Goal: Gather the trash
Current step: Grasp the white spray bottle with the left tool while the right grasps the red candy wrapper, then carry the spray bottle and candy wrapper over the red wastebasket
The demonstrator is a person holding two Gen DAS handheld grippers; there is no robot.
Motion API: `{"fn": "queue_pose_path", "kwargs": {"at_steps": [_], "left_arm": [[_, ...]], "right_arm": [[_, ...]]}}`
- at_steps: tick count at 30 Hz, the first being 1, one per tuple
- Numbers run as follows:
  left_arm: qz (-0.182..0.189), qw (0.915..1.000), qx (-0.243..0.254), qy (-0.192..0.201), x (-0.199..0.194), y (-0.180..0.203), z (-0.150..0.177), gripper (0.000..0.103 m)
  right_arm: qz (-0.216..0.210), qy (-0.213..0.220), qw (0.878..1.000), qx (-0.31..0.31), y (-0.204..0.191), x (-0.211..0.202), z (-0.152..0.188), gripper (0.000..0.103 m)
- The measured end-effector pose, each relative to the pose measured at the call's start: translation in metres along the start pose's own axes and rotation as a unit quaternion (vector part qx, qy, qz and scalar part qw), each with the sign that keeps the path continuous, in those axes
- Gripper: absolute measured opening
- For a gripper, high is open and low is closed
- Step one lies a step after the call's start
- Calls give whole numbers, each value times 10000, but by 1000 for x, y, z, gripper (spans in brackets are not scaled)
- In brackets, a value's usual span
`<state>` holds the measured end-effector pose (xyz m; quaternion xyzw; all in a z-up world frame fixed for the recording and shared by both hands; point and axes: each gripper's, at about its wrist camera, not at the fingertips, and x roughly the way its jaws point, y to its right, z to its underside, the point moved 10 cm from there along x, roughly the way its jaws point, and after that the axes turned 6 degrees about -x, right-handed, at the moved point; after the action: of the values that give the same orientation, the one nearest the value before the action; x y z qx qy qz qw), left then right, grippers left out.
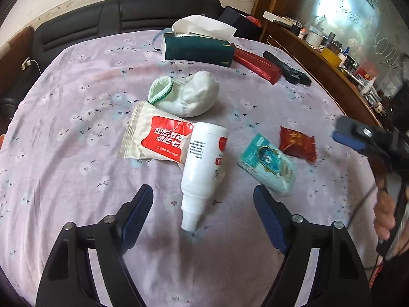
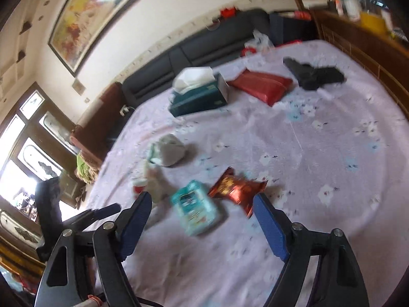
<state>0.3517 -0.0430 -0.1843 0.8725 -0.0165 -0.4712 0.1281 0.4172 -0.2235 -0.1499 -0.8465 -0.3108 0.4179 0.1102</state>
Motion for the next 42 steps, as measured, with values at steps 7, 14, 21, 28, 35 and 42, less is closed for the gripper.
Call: {"fn": "queue_pose_path", "kwargs": {"at_steps": [7, 14, 21, 28, 35, 42], "left_arm": [[106, 9998, -67, -153, 16, -6, 5, 44], [252, 9994, -155, -193, 12, -5, 8, 26], [484, 9984, -261, -125, 1, -7, 4, 26], [677, 9974, -243, -1, -17, 1, 1, 26], [875, 9955, 40, 355, -86, 38, 26, 26], [1437, 9882, 183, 506, -150, 76, 79, 27]], "right_arm": [[85, -408, 9991, 10, 26, 63, -16, 83], [228, -883, 9956, -233, 23, 77, 14, 59], [864, -842, 9926, -144, 29, 62, 29, 33], [1050, -269, 9936, 332, 13, -4, 56, 31], [764, 899, 9906, 690, -46, -121, 101, 31], [568, 1941, 9754, 873, -94, -213, 151, 31]]}}
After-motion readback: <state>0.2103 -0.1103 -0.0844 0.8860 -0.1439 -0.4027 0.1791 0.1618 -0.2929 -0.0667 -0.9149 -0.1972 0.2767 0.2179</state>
